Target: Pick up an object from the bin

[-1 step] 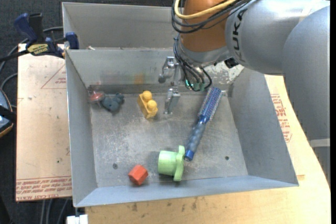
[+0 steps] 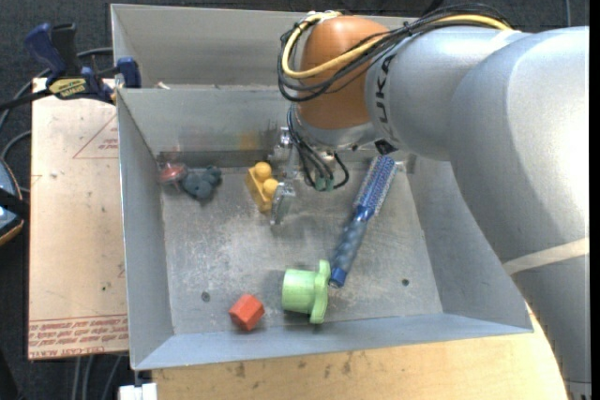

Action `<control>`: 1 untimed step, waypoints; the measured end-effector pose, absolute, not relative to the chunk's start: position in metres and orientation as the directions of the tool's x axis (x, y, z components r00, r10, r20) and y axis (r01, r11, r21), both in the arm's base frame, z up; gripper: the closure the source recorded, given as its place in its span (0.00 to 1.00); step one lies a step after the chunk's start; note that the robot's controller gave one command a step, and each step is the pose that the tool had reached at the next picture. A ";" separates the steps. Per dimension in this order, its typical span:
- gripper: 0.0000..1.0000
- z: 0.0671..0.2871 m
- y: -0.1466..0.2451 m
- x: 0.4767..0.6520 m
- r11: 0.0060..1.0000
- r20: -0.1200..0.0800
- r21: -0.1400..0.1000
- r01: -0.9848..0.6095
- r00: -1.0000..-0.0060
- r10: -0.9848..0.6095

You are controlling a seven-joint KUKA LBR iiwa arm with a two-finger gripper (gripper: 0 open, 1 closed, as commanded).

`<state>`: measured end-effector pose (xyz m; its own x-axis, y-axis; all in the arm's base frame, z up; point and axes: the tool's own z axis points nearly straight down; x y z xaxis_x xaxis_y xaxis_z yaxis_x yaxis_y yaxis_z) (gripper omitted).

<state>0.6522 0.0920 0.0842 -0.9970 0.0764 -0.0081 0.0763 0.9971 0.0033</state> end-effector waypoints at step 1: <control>1.00 0.081 0.092 0.651 0.997 0.001 0.002 0.077 -0.997 0.077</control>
Offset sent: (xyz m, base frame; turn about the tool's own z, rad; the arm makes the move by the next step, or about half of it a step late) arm 0.0000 0.0000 0.0000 0.0000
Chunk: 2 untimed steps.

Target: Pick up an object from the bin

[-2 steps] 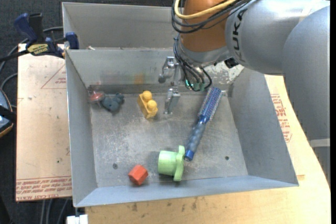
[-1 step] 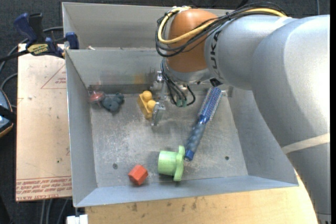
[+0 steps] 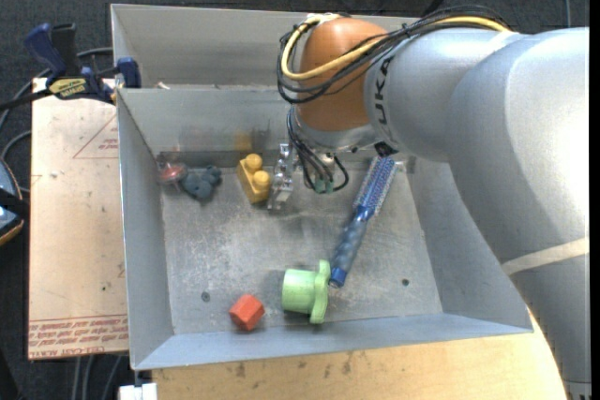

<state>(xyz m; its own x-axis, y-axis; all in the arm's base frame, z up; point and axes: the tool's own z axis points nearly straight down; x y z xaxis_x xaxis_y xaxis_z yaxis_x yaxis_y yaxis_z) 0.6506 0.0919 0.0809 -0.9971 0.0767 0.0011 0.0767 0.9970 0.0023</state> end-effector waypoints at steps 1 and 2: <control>0.00 0.081 0.092 0.651 0.997 -0.003 0.002 0.077 -0.997 0.077; 0.00 0.077 0.135 0.646 0.988 -0.013 0.003 0.152 -0.988 0.152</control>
Offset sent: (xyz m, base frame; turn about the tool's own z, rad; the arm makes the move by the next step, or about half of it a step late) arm 0.0000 0.0000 0.0000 0.0000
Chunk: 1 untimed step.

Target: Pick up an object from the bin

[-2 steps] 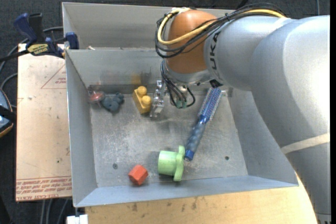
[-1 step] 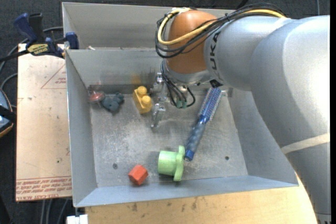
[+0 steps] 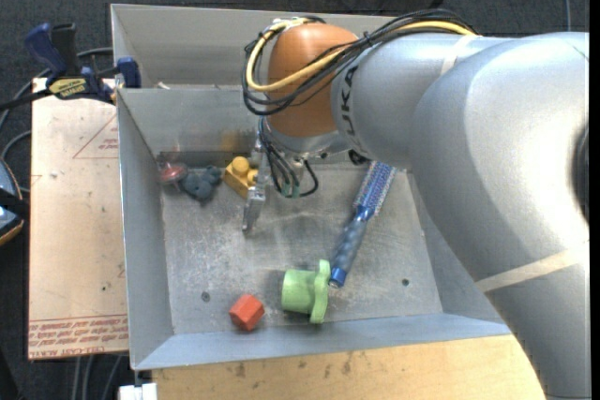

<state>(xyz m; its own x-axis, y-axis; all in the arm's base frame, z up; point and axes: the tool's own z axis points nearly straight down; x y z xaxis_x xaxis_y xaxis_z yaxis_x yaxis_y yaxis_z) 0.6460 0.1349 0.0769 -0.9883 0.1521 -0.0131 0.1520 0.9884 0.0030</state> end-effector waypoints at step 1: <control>1.00 0.079 0.135 0.647 0.988 -0.015 0.007 0.154 -0.988 0.154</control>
Offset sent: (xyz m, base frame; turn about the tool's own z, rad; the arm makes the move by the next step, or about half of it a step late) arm 0.0000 0.0000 0.0000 0.0000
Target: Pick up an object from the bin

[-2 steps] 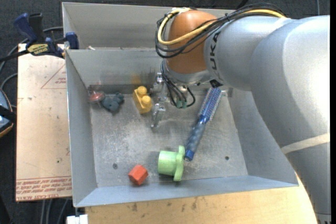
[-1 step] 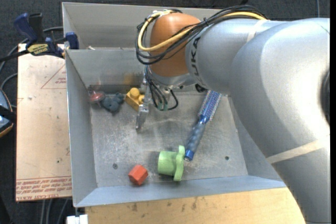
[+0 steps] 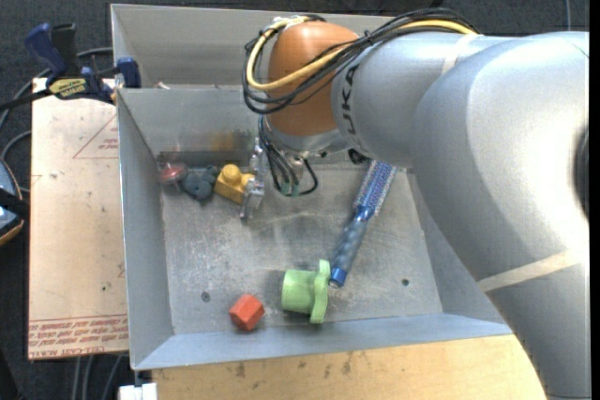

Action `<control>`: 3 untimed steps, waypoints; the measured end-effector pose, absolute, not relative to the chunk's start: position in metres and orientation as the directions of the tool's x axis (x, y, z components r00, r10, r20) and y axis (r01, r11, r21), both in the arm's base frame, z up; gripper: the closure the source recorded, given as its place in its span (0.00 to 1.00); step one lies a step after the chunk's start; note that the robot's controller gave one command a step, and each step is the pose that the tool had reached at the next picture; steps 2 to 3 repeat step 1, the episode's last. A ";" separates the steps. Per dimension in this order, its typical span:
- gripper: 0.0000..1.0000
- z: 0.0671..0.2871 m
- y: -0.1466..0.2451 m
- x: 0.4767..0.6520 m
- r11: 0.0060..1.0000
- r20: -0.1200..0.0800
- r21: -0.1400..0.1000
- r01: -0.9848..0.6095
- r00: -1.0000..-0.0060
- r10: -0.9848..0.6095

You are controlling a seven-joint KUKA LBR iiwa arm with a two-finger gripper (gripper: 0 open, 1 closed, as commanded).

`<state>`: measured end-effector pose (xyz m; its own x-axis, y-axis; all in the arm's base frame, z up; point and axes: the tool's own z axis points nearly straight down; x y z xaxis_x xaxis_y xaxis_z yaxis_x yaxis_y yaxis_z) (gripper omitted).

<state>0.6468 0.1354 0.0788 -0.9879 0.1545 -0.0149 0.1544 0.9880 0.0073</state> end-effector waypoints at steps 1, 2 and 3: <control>1.00 0.265 0.131 0.644 0.988 -0.012 0.005 0.153 -0.988 0.153; 1.00 0.265 0.131 0.644 0.988 -0.012 0.005 0.153 -0.988 0.153; 1.00 0.265 0.131 0.644 0.988 -0.012 0.005 0.153 -0.988 0.153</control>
Offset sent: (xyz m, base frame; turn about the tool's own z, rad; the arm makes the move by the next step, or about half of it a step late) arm -0.0046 -0.0050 0.1808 -0.0008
